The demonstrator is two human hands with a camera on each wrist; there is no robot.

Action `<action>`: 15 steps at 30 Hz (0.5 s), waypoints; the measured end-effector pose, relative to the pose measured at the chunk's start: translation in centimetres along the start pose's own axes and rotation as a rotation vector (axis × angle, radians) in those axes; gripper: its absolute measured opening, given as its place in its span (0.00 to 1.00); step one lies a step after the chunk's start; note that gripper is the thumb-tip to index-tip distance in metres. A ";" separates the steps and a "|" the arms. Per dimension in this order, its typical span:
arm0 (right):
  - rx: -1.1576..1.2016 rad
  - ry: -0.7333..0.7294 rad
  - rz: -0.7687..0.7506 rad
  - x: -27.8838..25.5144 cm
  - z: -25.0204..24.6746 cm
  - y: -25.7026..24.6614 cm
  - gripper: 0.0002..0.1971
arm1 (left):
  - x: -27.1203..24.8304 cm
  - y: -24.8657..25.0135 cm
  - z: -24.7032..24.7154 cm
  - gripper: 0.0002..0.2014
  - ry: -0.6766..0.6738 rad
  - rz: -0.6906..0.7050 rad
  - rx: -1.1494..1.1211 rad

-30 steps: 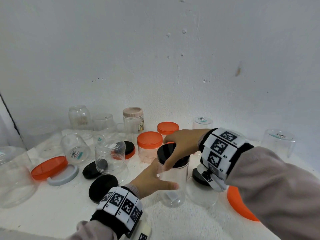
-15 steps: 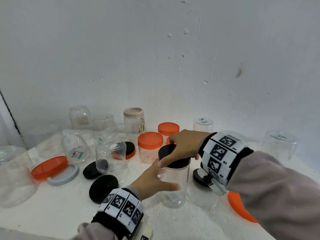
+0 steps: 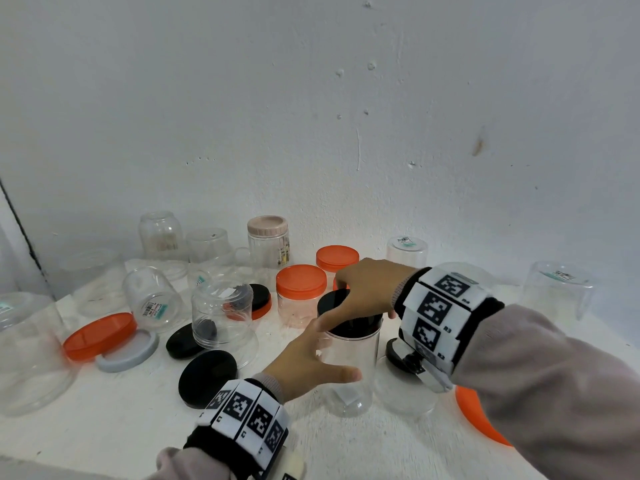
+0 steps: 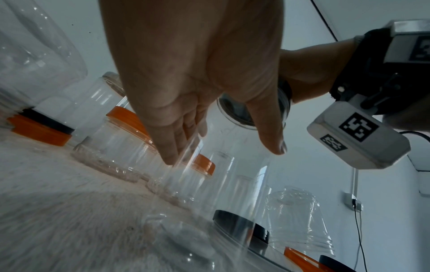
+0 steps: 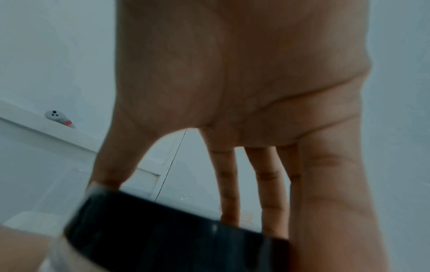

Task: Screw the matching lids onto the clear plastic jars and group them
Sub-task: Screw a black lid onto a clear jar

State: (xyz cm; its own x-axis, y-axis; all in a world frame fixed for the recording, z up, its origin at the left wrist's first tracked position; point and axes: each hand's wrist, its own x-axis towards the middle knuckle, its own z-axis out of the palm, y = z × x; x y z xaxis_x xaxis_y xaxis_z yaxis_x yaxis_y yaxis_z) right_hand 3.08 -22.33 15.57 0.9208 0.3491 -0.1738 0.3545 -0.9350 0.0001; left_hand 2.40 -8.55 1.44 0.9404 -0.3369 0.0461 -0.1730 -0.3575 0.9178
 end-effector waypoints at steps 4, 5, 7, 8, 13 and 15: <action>0.035 -0.137 -0.066 -0.1 -0.7 0.5 0.42 | 0.1 0.1 0.0 0.48 -0.019 -0.009 -0.001; 0.039 -0.167 -0.086 -0.2 -1.0 0.5 0.42 | 0.1 0.1 0.0 0.49 -0.019 -0.015 -0.011; 0.046 -0.173 -0.118 -0.3 -1.3 0.5 0.40 | 0.1 0.0 0.0 0.50 -0.015 -0.019 -0.023; 0.048 -0.159 -0.128 -0.2 -1.3 0.5 0.38 | 0.1 0.0 0.0 0.50 -0.013 -0.019 -0.025; 0.060 -0.081 -0.072 0.0 -0.6 0.4 0.35 | 0.0 0.1 0.1 0.48 -0.014 -0.012 -0.001; 0.010 -0.054 -0.034 0.0 -0.3 0.2 0.36 | 0.0 0.1 0.0 0.49 -0.006 -0.017 0.007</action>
State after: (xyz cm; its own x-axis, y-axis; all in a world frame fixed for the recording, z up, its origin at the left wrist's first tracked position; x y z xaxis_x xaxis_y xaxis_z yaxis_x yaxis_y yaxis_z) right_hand 3.21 -22.52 15.89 0.8983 0.3767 -0.2260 0.3831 -0.9236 -0.0167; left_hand 2.41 -8.60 1.49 0.9414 -0.3362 0.0280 -0.1592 -0.3696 0.9154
